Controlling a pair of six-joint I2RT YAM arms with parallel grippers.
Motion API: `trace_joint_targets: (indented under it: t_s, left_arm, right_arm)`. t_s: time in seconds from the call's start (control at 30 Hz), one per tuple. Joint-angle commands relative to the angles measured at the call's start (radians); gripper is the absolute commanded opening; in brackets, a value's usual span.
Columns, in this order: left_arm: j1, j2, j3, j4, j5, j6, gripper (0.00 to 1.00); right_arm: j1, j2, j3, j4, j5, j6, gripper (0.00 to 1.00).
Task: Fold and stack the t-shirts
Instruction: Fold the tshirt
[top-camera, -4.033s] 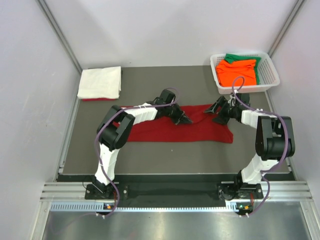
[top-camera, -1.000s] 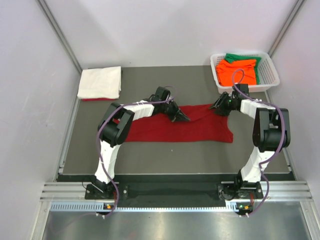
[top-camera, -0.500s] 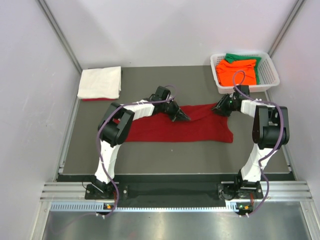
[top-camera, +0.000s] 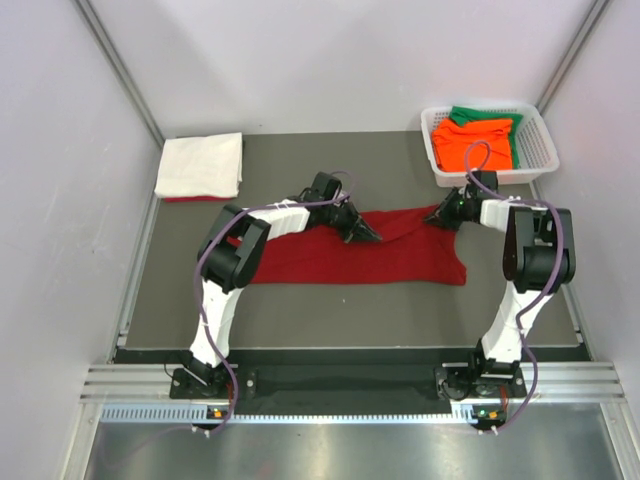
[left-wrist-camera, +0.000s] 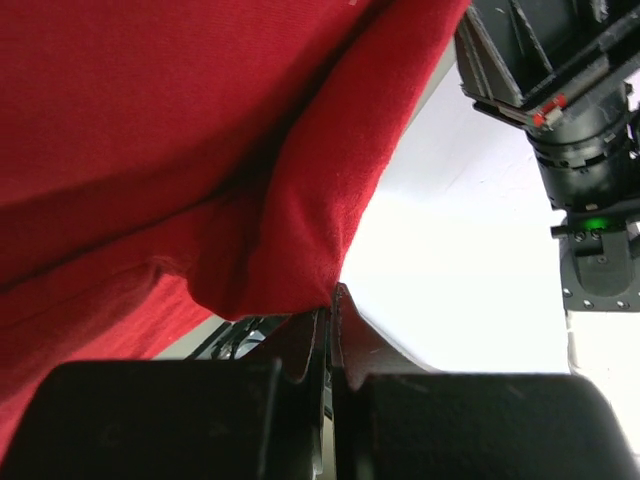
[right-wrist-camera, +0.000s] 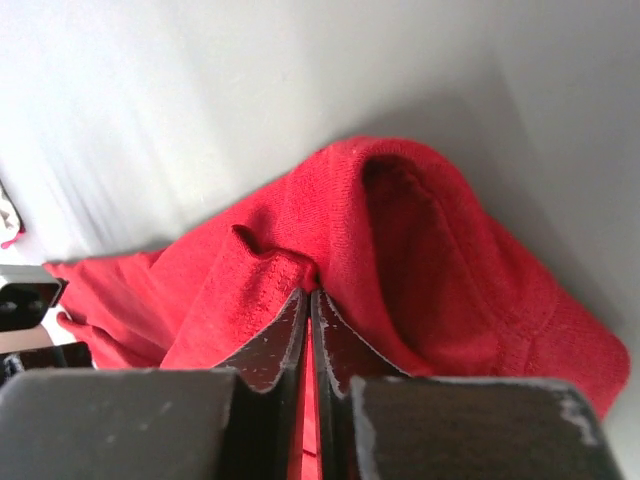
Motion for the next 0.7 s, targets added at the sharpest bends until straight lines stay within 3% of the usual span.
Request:
trace_joint_targets:
  t_s: [0.0, 0.4, 0.67]
  left_arm:
    - [0.003, 0.005, 0.033, -0.003, 0.017, 0.013, 0.0]
    - [0.003, 0.011, 0.052, -0.074, 0.009, 0.053, 0.0]
    - [0.002, 0.007, 0.043, -0.115, 0.023, 0.082, 0.0]
  right_arm:
    - [-0.009, -0.014, 0.044, -0.002, -0.004, -0.014, 0.0]
    - [-0.012, -0.211, 0.133, -0.306, 0.062, -0.107, 0.0]
    - [-0.015, -0.265, 0.082, -0.421, 0.083, -0.152, 0.0]
